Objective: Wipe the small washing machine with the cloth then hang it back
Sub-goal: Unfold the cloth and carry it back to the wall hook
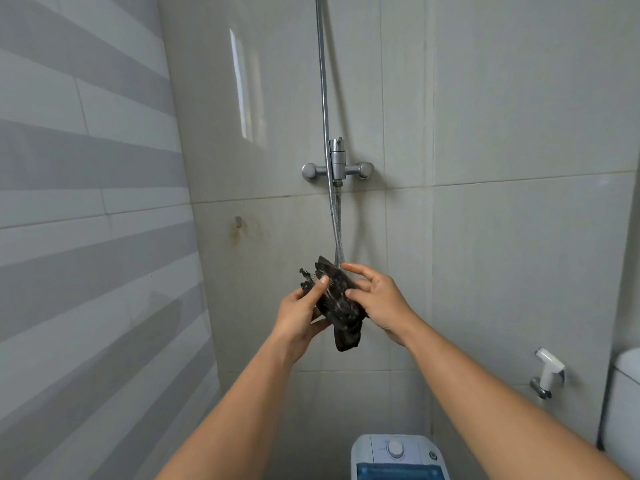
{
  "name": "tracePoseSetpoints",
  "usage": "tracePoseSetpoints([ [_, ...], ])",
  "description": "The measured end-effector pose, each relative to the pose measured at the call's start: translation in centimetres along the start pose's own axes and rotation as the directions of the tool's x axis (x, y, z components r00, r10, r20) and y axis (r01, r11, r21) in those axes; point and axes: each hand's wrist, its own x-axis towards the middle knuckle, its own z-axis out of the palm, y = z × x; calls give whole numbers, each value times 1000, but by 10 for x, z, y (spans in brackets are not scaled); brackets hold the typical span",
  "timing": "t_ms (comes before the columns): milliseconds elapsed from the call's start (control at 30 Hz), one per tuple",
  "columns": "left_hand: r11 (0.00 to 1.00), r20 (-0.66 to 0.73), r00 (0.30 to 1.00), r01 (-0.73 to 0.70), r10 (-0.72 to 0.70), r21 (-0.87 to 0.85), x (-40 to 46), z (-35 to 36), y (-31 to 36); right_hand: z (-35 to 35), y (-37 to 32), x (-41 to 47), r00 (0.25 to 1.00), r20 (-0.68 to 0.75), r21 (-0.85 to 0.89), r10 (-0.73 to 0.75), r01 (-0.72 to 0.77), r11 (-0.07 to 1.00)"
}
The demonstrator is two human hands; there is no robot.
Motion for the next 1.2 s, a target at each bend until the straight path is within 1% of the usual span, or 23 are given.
tracePoseSetpoints([
  [100, 998, -48, 999, 12, -15, -64, 3, -7, -4, 3, -4, 2, 996, -56, 97, 70, -64, 993],
  [167, 996, -95, 995, 12, -20, -93, 5, -12, -3, 3, -6, 3, 990, -21, 181, 141, -135, 974],
  [233, 993, -123, 992, 15, -30, -117, 2, -15, -2, 3, -6, 4, 980, 37, 219, 198, -201, 955],
  [333, 984, -142, 988, 42, -66, -171, 1, -18, -2, 8, -6, 7, 975, 72, 181, 212, -222, 958],
  [400, 971, -143, 983, 82, -116, -225, 2, -23, -2, 12, -8, 8, 972, 85, 158, 220, -232, 960],
  [467, 961, -60, 985, 144, -162, -236, 3, -28, -2, 13, -9, 9, 969, 87, 120, 233, -242, 963],
  [533, 977, 63, 986, 161, -153, -142, 3, -33, -1, 15, -9, 10, 970, 80, 47, 231, -235, 971],
  [600, 989, 78, 988, 135, -130, -67, 4, -37, -3, 18, -7, 12, 975, 55, -38, 218, -216, 976],
  [633, 989, 41, 991, 133, -131, -57, 6, -39, -5, 20, -7, 13, 978, 27, -70, 207, -205, 976],
  [700, 991, -82, 987, 134, -136, -28, 10, -43, -9, 24, -9, 17, 983, -31, -104, 180, -182, 978],
  [767, 988, -158, 978, 144, -133, 61, 12, -49, -9, 25, -14, 21, 987, -69, -123, 148, -156, 980],
  [833, 953, -210, 968, 187, -137, 240, 8, -57, -5, 24, -19, 28, 990, -68, -126, 121, -129, 984],
  [900, 866, -204, 970, 213, -131, 453, 2, -65, -1, 26, -25, 35, 993, -17, -100, 119, -120, 988],
  [933, 834, -176, 978, 187, -110, 519, 1, -69, 0, 28, -28, 38, 993, 22, -90, 120, -117, 989],
  [967, 832, -136, 988, 136, -73, 538, 1, -72, 2, 30, -31, 42, 991, 66, -83, 117, -112, 990],
  [1033, 868, -43, 999, -5, 30, 496, 0, -76, 9, 37, -39, 48, 982, 159, -100, 103, -87, 991],
  [1100, 884, 50, 993, -120, 110, 452, 1, -75, 20, 45, -46, 53, 969, 232, -120, 84, -57, 991],
  [1167, 896, 77, 985, -172, 154, 409, 4, -73, 28, 52, -48, 58, 971, 236, -151, 45, -10, 989],
  [1200, 910, 48, 984, -179, 174, 374, 6, -72, 30, 55, -46, 61, 981, 196, -164, 11, 22, 986],
])
